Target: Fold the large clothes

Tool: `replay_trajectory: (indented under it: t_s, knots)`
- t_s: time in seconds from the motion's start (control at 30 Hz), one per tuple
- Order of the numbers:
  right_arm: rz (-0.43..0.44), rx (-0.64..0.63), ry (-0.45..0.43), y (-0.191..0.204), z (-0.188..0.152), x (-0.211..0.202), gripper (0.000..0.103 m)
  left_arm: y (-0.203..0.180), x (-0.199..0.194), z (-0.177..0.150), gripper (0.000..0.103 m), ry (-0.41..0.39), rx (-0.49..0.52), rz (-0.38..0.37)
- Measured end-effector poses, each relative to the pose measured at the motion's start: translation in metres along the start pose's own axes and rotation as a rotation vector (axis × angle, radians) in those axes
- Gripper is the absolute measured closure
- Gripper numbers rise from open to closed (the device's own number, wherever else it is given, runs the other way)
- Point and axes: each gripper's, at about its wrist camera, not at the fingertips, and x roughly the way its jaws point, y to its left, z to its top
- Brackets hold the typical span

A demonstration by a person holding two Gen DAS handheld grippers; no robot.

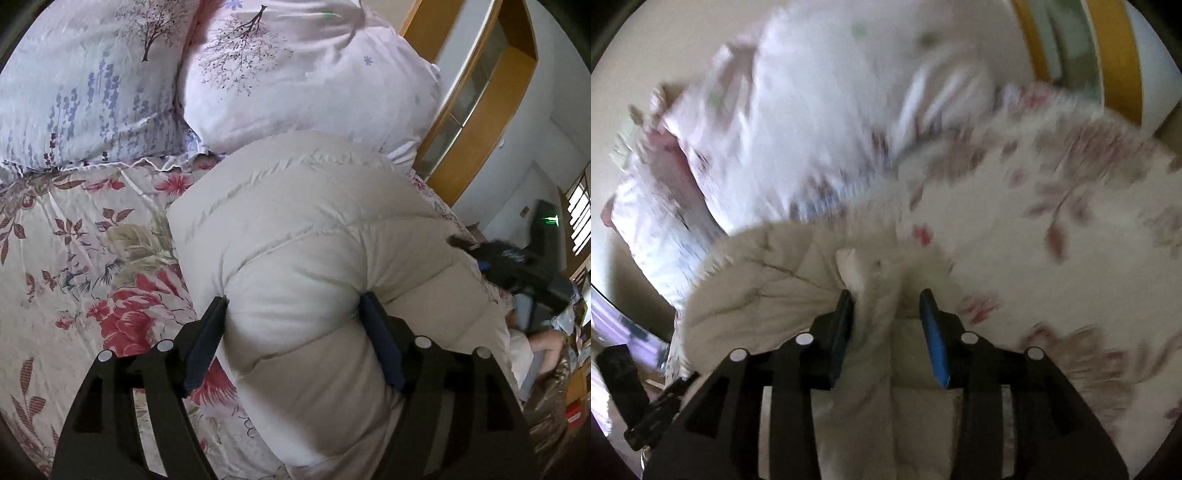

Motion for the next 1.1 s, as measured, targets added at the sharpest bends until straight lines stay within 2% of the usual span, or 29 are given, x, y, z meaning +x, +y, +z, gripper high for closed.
replay_trajectory:
  t_s: [0.07, 0.13, 0.23, 0.3, 0.33, 0.37, 0.5, 0.63, 0.77, 0.83, 0.9, 0.93, 0.97, 1.03, 1.1]
  knots:
    - [0.037, -0.046, -0.064, 0.011, 0.0, -0.027, 0.064, 0.001, 0.0, 0.0, 0.028, 0.001, -0.004, -0.004]
    - [0.078, -0.116, -0.074, 0.028, -0.005, -0.043, 0.064, 0.001, 0.0, 0.0, 0.028, 0.002, -0.003, -0.007]
    - [0.113, -0.239, 0.0, 0.054, -0.022, -0.04, 0.064, 0.001, 0.0, 0.0, 0.028, 0.003, -0.004, -0.006]
    - [0.052, -0.273, 0.091, 0.059, -0.037, -0.017, 0.067, 0.001, 0.0, 0.0, 0.028, 0.003, -0.007, -0.007]
    - [0.03, -0.266, 0.128, 0.057, -0.042, -0.004, 0.067, 0.002, 0.001, 0.0, 0.028, 0.003, -0.008, -0.009]
    - [0.044, -0.226, 0.156, 0.047, -0.048, 0.009, 0.066, 0.001, 0.001, 0.0, 0.028, 0.003, -0.007, -0.008]
    - [0.042, -0.166, 0.139, 0.034, -0.059, 0.013, 0.066, -0.001, 0.003, -0.001, 0.027, 0.003, -0.004, -0.006]
    - [0.027, -0.179, 0.113, 0.036, -0.062, 0.013, 0.066, -0.012, -0.016, -0.004, 0.031, -0.032, 0.007, -0.013]
    - [0.044, -0.164, 0.114, 0.033, -0.063, 0.013, 0.066, -0.04, -0.057, -0.02, 0.031, -0.102, 0.088, -0.079]
    - [0.045, -0.165, 0.111, 0.032, -0.063, 0.013, 0.066, -0.057, -0.068, -0.031, 0.031, -0.105, 0.152, -0.115]
    - [0.043, -0.168, 0.108, 0.032, -0.063, 0.013, 0.066, -0.072, -0.065, -0.04, 0.031, -0.077, 0.22, -0.084]
    - [0.045, -0.171, 0.11, 0.032, -0.063, 0.013, 0.066, -0.079, -0.057, -0.046, 0.031, -0.059, 0.27, -0.024]
    - [0.046, -0.172, 0.111, 0.033, -0.063, 0.011, 0.066, -0.081, -0.049, -0.048, 0.031, -0.043, 0.291, 0.006]
    - [0.053, -0.167, 0.102, 0.031, -0.061, 0.003, 0.065, -0.076, -0.033, -0.052, 0.03, -0.001, 0.282, 0.024]
    - [0.075, -0.184, 0.081, 0.03, -0.065, -0.015, 0.064, -0.072, -0.03, -0.053, 0.03, 0.005, 0.266, 0.011]
